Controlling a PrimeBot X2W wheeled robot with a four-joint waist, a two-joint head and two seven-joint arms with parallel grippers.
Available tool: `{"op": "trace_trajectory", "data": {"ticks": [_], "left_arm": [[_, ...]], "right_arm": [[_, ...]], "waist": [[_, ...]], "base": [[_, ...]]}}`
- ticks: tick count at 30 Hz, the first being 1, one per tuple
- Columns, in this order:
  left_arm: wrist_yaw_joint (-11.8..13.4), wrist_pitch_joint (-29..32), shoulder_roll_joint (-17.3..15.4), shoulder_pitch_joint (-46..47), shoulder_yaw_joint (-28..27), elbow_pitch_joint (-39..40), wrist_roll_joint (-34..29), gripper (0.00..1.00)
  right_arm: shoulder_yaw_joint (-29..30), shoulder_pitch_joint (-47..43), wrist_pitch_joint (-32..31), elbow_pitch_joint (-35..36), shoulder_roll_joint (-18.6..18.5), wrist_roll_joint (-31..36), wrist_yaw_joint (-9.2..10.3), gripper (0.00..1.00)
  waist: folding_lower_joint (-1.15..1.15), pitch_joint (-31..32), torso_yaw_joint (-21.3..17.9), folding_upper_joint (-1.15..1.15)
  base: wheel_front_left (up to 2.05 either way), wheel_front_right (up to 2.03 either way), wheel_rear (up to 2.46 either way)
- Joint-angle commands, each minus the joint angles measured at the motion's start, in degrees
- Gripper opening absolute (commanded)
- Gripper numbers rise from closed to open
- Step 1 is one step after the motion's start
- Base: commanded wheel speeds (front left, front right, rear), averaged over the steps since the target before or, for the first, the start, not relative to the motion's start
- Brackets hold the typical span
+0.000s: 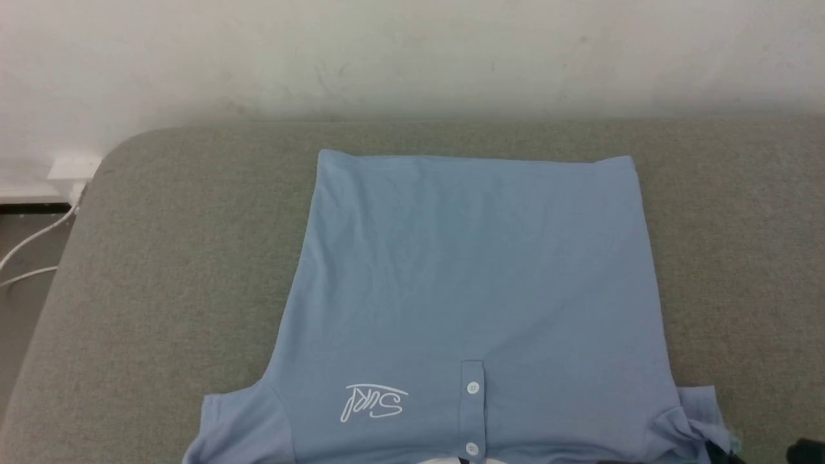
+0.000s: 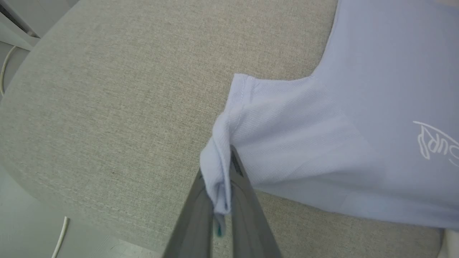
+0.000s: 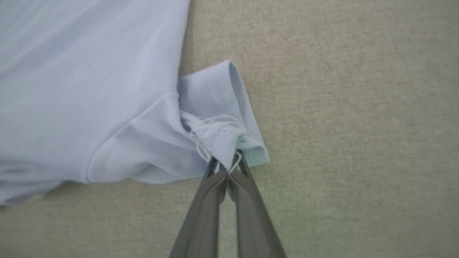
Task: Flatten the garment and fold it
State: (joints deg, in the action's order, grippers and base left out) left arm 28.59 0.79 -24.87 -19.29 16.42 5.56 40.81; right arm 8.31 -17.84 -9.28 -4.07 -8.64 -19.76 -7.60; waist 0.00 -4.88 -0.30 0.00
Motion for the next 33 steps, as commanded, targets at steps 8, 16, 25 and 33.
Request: {"op": "trace_trajectory", "data": {"ticks": [8, 16, 25, 33], "left_arm": [[-2.0, -3.7, 0.9, 3.7, 0.1, -0.2, -0.8, 0.00], [-2.4, -6.3, 1.4, 8.9, 1.1, 4.1, -3.5, 0.00], [-4.8, -8.5, 2.8, 16.6, 3.5, 9.7, -5.9, 0.00], [-5.5, -10.1, 5.4, 20.8, 6.0, 11.1, -7.5, 0.00]], "right_arm": [[5.2, 6.5, 5.5, 5.2, -3.3, -13.7, 0.11, 1.00], [6.5, 29.1, 2.4, -10.8, -9.6, -14.9, 0.11, 1.00], [-0.6, 53.5, -9.0, -31.3, -19.2, -17.2, 0.11, 1.00], [-8.8, 67.6, -24.8, -37.4, -23.6, -17.4, 0.11, 1.00]], "waist": [[0.00, -1.4, 2.4, 0.00], [0.00, -7.3, 5.3, 0.00], [0.00, -15.6, 11.6, 0.00], [0.00, -21.5, 14.2, 0.00]], "base": [[0.00, 0.00, 0.00], [0.00, 0.00, 0.00], [0.00, 0.00, 0.00], [0.00, 0.00, 0.00]]}}
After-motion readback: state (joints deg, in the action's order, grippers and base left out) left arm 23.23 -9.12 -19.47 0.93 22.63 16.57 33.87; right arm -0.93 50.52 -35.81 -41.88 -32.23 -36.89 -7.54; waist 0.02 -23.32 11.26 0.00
